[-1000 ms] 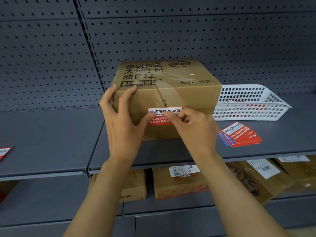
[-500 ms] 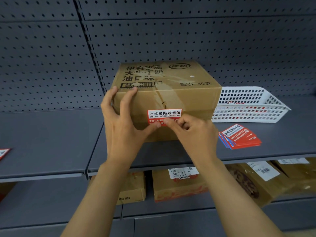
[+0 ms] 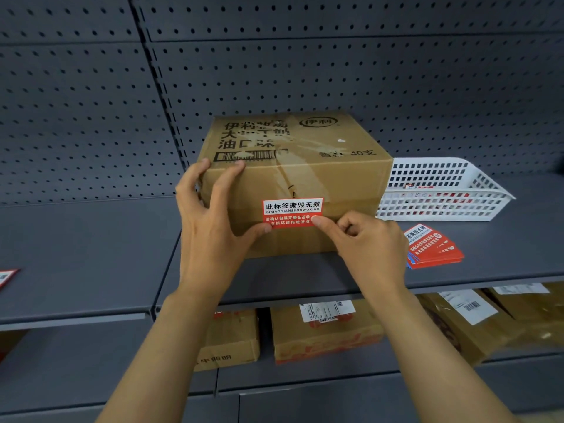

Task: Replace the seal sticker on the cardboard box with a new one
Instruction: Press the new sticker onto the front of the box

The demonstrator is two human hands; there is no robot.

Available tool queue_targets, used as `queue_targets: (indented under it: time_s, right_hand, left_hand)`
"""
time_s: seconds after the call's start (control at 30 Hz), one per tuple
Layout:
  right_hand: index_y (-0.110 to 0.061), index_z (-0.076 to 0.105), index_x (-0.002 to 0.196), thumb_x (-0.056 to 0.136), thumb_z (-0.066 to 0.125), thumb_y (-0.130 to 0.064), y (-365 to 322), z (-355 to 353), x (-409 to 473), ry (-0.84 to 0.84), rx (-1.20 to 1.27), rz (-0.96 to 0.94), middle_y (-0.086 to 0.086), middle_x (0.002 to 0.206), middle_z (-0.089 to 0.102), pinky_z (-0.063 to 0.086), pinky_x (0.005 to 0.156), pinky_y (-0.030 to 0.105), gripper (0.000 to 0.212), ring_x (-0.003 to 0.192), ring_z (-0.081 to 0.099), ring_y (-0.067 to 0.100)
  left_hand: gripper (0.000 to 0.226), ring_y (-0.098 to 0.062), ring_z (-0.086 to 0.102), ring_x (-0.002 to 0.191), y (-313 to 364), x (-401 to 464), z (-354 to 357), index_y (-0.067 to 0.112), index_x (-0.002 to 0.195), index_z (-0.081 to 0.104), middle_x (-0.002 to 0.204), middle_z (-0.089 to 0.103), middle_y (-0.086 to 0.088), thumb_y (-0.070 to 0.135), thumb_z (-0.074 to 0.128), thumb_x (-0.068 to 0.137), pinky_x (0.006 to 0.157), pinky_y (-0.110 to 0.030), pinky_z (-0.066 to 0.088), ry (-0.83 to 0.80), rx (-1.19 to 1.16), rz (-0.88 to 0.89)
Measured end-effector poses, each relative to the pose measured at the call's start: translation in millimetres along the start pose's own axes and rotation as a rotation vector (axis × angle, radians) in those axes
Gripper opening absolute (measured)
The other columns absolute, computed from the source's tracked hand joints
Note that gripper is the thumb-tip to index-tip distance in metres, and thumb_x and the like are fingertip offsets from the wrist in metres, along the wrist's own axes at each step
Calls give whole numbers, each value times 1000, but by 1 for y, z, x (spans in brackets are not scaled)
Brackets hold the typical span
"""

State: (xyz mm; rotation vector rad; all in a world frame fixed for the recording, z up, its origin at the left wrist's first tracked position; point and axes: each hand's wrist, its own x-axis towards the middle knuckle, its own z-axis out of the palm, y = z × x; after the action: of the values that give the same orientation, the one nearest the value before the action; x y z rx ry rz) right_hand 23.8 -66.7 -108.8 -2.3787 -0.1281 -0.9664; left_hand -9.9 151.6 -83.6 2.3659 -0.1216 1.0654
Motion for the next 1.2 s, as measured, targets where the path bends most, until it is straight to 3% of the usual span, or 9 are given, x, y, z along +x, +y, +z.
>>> queue_targets:
  time_s: [0.2, 0.33, 0.6, 0.9, 1.2]
  right_hand:
    - [-18, 66, 61, 77, 61, -78, -18, 12, -9, -70, 10, -85, -4, 54, 69, 51, 47, 35, 62, 51, 66, 22]
    - [-18, 66, 60, 74, 68, -74, -21, 14, -7, -65, -25, -61, -2, 52, 67, 42, 46, 27, 58, 49, 64, 23]
    - [-17, 62, 57, 76, 53, -82, 14, -2, -1, -45, -68, 0, -1, 44, 59, 50, 48, 36, 68, 47, 58, 25]
    - [-16, 66, 58, 80, 57, -78, -33, -3, 9, -2, 86, -50, -1, 48, 63, 48, 48, 35, 66, 47, 59, 23]
    - [-19, 68, 60, 78, 50, -83, -34, -2, 20, -39, 61, -3, 0, 50, 66, 53, 54, 37, 69, 53, 63, 21]
  left_hand:
    - [105, -32, 18, 151, 13, -2, 8, 27, 145, 40, 158, 16, -14, 41, 96, 56, 120, -46, 32, 47, -5, -54]
    - [103, -33, 21, 150, 16, -1, 11, 25, 143, 41, 157, 18, -16, 39, 96, 57, 118, -47, 35, 65, 7, -66]
    - [104, -31, 19, 149, 7, -1, -1, 34, 144, 37, 156, 16, -11, 32, 95, 58, 115, -53, 40, -6, 8, -31]
    - [76, -27, 30, 142, 29, 8, 7, 30, 128, 48, 146, 28, -10, 50, 88, 67, 108, -50, 44, 129, -111, -142]
    - [69, -25, 31, 139, 23, 10, 3, 32, 128, 50, 145, 29, -8, 39, 87, 71, 109, -42, 44, 108, -125, -163]
